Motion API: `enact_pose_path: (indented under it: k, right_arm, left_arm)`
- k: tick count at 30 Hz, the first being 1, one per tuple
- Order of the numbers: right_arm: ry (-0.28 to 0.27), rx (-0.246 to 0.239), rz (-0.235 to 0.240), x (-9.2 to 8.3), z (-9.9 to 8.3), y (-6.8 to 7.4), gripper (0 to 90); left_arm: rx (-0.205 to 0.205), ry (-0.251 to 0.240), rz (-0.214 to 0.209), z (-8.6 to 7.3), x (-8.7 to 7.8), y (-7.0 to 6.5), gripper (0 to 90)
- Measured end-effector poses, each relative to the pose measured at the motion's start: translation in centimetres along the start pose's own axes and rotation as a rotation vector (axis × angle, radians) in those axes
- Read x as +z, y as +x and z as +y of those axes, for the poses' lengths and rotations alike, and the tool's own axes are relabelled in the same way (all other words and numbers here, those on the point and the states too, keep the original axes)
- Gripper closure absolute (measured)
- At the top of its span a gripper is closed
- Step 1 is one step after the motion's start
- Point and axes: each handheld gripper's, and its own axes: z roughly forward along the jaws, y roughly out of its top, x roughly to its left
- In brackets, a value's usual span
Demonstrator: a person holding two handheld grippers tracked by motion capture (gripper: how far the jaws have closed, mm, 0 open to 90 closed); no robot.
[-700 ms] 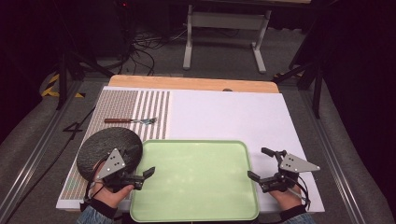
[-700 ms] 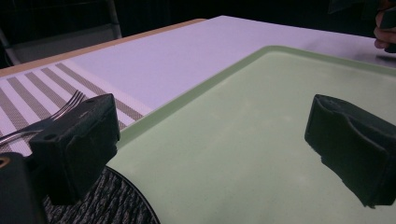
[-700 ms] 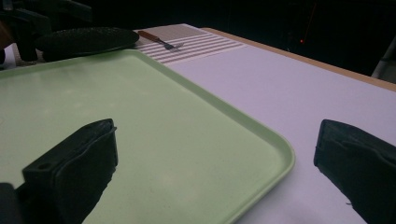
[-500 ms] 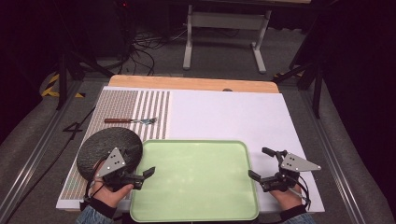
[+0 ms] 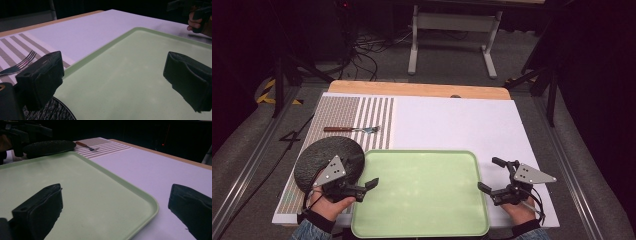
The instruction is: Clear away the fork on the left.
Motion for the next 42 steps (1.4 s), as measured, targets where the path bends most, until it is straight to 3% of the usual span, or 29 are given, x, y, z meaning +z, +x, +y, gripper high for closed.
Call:
enact_pose_path:
  k: [2, 5, 18, 21, 29, 33, 39, 42]
  right_arm:
    - [-0.009, -0.002, -0.006, 0.0, 0.1, 0.0, 0.3]
    - [-0.008, 0.005, -0.009, -0.2, 0.2, 0.0, 0.7]
    - [0.000, 0.011, 0.001, -0.1, 0.2, -0.2, 1.9]
    - [-0.006, 0.016, 0.001, -0.2, 0.3, -0.2, 1.8]
    - [-0.010, 0.024, 0.002, -0.2, 0.3, -0.3, 1.0]
    - [-0.018, 0.030, 0.000, -0.3, 0.3, -0.4, 0.6]
    - [-0.012, 0.019, -0.006, -0.2, 0.3, -0.3, 0.6]
    - [-0.020, 0.017, -0.006, -0.3, 0.3, -0.3, 0.6]
  left_arm:
    - [0.001, 0.006, -0.002, 0.2, 0.0, 0.0, 4.8]
    - [0.065, 0.049, -0.012, 1.0, 0.0, -0.2, 6.2]
    - [0.064, 0.078, -0.011, 2.9, 0.1, 1.1, 4.3]
    - [0.045, 0.076, -0.019, 3.6, 0.5, 1.7, 3.9]
    - [0.105, 0.155, -0.027, 4.9, 0.6, 2.8, 6.8]
    - [0.096, 0.143, -0.052, 5.2, 0.7, 3.6, 11.4]
    - [0.134, 0.162, -0.035, 6.1, 0.6, 4.8, 12.5]
    - [0.126, 0.169, -0.036, 6.7, 0.6, 5.8, 18.4]
